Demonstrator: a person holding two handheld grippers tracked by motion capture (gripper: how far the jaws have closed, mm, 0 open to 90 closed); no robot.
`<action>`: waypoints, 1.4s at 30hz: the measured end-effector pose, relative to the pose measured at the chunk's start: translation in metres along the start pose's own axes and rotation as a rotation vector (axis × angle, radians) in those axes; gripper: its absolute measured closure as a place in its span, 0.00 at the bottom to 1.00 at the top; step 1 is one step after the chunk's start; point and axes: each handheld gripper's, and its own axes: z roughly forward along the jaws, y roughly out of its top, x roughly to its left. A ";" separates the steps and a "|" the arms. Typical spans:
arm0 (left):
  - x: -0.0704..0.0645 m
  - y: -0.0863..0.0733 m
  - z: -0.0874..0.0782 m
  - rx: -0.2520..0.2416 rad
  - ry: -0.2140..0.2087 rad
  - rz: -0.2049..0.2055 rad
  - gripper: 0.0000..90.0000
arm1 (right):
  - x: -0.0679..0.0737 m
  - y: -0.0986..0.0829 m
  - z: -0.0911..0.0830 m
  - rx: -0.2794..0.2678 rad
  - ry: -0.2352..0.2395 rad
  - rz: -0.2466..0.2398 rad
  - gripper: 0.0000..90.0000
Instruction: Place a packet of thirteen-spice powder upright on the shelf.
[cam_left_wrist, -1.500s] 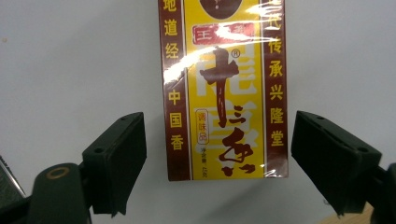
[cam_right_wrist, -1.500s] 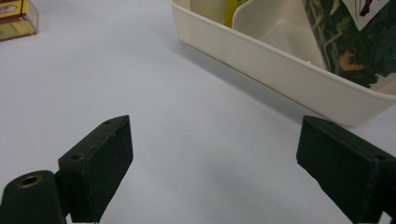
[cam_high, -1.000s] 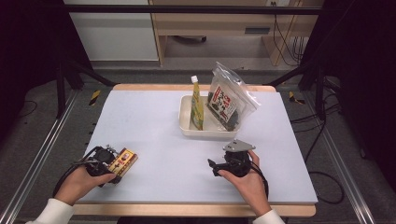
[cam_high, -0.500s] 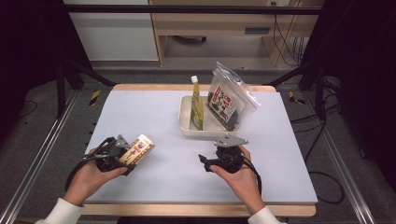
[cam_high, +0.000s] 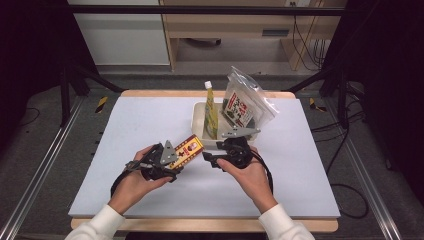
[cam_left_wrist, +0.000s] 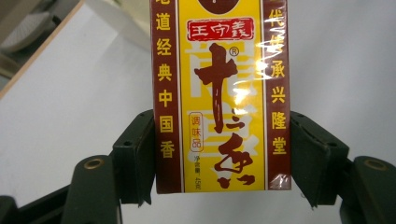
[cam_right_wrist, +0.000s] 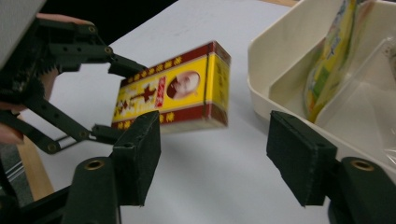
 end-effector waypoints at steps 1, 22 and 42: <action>-0.002 0.000 0.000 -0.010 0.001 0.006 0.35 | 0.000 0.002 0.000 0.002 0.011 -0.002 0.41; -0.019 0.008 -0.020 -0.194 -0.028 0.031 0.35 | -0.001 0.016 0.004 0.030 0.156 0.079 0.53; -0.014 0.010 -0.001 -0.181 -0.028 0.001 0.30 | 0.015 0.035 -0.007 0.038 0.086 0.160 0.76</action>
